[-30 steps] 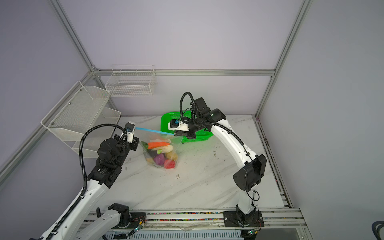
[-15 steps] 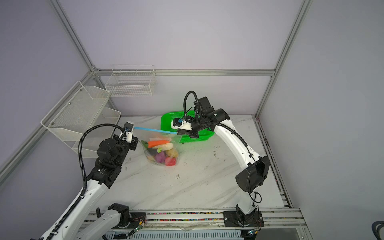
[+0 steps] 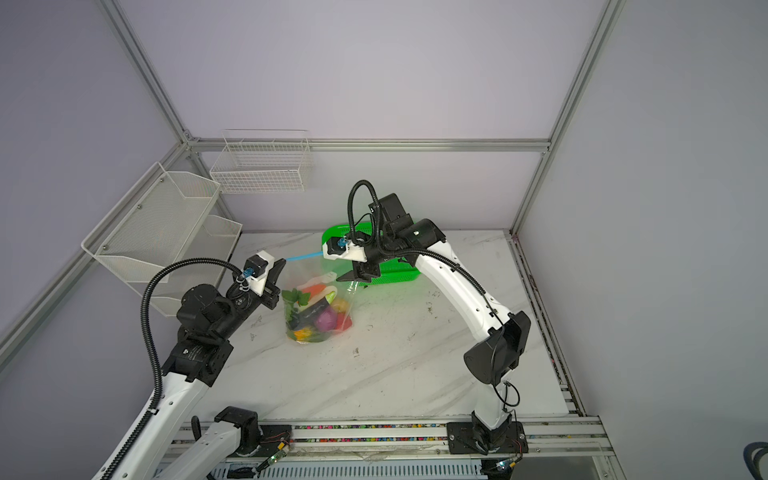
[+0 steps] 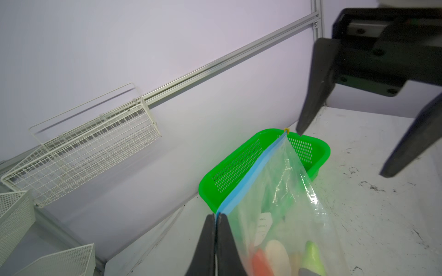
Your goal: Place the food in the zip-top bag and seal the zipper
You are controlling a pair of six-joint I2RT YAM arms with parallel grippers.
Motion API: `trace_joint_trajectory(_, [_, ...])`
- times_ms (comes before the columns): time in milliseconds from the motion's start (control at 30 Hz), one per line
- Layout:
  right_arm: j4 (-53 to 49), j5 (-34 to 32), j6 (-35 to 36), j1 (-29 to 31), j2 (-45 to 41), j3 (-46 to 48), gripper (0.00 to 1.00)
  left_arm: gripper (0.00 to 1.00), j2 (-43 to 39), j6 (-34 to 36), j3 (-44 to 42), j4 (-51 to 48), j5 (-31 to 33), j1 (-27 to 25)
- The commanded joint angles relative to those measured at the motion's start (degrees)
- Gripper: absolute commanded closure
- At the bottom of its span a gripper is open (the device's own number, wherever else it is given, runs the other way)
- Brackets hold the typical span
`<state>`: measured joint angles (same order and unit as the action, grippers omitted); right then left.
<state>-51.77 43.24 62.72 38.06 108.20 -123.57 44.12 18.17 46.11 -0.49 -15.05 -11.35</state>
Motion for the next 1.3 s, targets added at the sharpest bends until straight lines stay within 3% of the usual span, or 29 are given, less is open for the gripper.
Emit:
trace_joint_trajectory(0, [-5.1, -0.3, -0.1, -0.2, 4.5, -6.8, 0.28, 1.0, -2.7, 0.6, -1.9, 5.1, -5.0, 0.2])
trace_joint_trajectory(167, [-7.6, -0.4, 0.5, 0.9, 9.3, -14.3, 0.25, 1.0, -4.2, 0.9, -4.4, 6.1, -3.3, 0.2])
trace_joint_trajectory(300, [-12.2, 0.3, 1.0, 1.6, 14.5, -22.1, 0.46, 1.0, -4.7, 0.8, -5.1, 6.8, -2.2, 0.2])
trace_joint_trajectory(367, [-13.6, 0.3, 1.1, 2.0, 15.7, -23.4, 0.5, 1.0, -4.7, 0.8, -5.4, 7.1, -1.9, 0.2])
trace_joint_trajectory(500, [-11.5, -0.1, 0.8, 2.6, 13.9, -19.8, 0.54, 1.0, -4.6, 0.7, -5.6, 7.6, -1.5, 0.2])
trace_joint_trajectory(700, [-10.4, -0.1, 0.6, 3.2, 12.1, -17.0, 0.73, 1.0, -4.3, 0.4, -5.6, 7.9, -1.6, 0.2])
trace_joint_trajectory(1100, [-7.7, -1.4, -1.8, 3.3, 8.5, -13.1, 0.95, 1.0, -5.2, -0.1, -5.7, 6.7, -2.4, 0.2])
trace_joint_trajectory(1267, [-6.7, -2.0, -4.9, 3.5, 7.3, -11.9, 1.0, 1.0, -5.5, -0.1, -6.6, 7.1, -2.2, 0.2])
